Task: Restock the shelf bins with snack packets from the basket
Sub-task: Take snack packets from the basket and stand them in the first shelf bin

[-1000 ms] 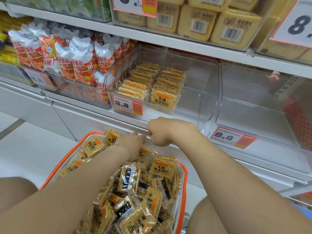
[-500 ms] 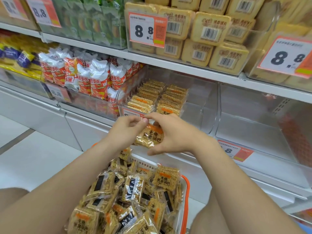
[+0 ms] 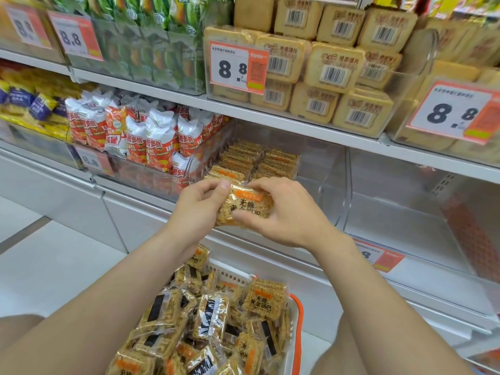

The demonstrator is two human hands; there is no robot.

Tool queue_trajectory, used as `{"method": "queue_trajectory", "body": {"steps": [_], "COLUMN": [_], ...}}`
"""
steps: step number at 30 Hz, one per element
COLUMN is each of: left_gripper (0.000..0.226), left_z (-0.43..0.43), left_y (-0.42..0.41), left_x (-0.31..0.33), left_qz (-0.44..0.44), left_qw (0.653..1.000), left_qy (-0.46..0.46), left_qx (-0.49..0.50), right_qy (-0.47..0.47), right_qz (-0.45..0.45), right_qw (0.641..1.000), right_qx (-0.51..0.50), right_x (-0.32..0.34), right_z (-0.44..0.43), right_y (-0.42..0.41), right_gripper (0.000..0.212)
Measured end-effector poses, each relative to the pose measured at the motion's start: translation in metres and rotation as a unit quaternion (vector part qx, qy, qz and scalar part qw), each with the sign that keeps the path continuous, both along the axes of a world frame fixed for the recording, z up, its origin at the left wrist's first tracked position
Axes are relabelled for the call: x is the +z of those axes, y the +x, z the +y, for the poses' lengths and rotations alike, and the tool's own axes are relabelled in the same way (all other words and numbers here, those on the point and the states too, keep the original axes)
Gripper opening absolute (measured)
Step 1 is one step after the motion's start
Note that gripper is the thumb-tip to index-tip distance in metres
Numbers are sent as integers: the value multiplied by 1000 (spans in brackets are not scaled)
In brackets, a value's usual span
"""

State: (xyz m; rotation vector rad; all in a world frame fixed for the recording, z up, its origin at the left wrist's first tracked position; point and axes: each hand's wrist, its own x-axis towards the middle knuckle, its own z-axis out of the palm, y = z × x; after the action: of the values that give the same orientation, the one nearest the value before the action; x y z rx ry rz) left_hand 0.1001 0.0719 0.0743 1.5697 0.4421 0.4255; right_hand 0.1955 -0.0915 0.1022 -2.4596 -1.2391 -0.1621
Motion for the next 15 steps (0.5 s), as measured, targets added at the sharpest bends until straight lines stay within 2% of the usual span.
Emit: {"method": "queue_trajectory", "body": {"steps": [4,6,9,11,13,15], "left_gripper": [24,25,25,21,28,36], "left_z": [-1,0,5,11,16,16], "left_y": [2,7,13,14,14,15], "left_x": [3,2,-1,-6,-13,-19], "left_qz": [-13,-11,29,58,83,110], "left_qw": [1000,1000,998,993,970,933], "left_qy": [-9,-23,-9,80,219,342], "left_qx": [-24,-9,51,72,59,28], "right_qy": [63,113,220,239,173,99], "right_qz": [100,126,79,55,47,67], "right_qw": [993,985,966,956,964,969], "right_qx": [-16,-35,-109,-160,-198,-217], "right_x": [5,5,3,0,-3,-8], "right_z": [-1,-2,0,-1,-2,-2], "right_y": [6,10,21,29,36,39], "right_gripper": [32,24,26,30,33,34]}}
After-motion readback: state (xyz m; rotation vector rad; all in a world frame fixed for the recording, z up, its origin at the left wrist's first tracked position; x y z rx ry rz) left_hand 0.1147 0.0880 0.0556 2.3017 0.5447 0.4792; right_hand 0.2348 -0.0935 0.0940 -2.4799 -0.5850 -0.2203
